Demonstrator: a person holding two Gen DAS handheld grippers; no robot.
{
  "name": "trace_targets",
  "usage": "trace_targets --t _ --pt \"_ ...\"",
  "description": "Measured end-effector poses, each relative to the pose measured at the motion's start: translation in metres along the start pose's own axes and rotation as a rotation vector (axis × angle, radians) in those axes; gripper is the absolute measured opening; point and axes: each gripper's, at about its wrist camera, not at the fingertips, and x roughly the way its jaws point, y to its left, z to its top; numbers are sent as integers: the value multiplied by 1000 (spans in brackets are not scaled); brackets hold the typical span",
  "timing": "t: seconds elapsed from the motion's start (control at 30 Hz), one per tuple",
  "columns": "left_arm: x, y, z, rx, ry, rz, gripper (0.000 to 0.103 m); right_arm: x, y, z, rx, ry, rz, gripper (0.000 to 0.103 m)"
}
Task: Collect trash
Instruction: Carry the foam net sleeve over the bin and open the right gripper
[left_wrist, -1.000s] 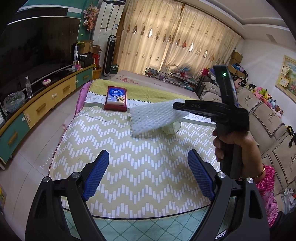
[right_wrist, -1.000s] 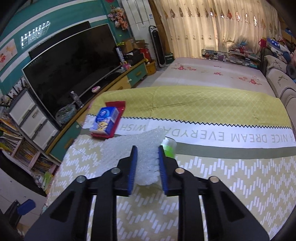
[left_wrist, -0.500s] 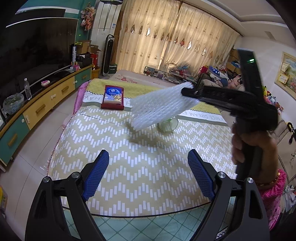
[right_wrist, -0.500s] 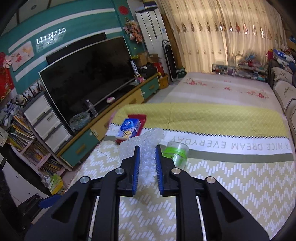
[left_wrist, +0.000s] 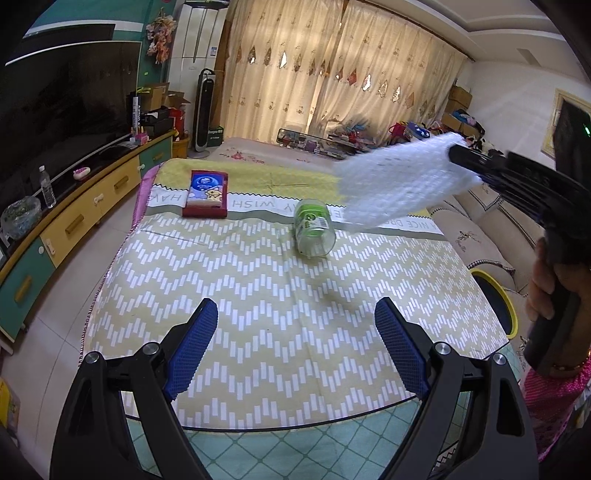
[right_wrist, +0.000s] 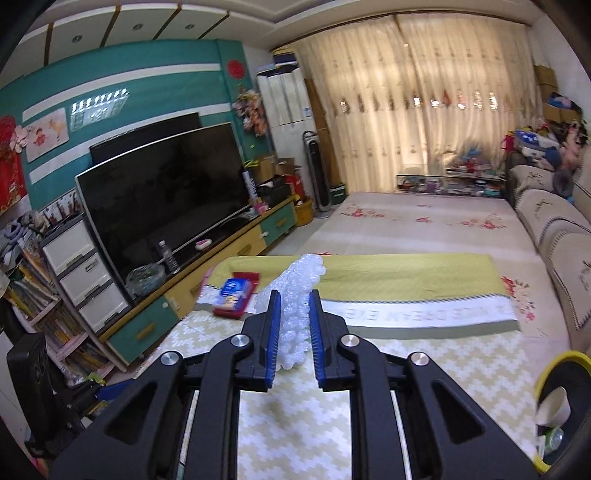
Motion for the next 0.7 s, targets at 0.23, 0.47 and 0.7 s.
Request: trace_targets --t 0.23,0.47,0.7 --pt "10 -13 1 23 17 -17 86 -47 -65 -16 87 -48 -143 15" --pt "23 -27 2 39 40 -33 86 -92 -134 -40 183 -84 -317 15" --pt "35 -45 5 67 53 -40 86 -130 -203 -64 305 -116 -463 15"
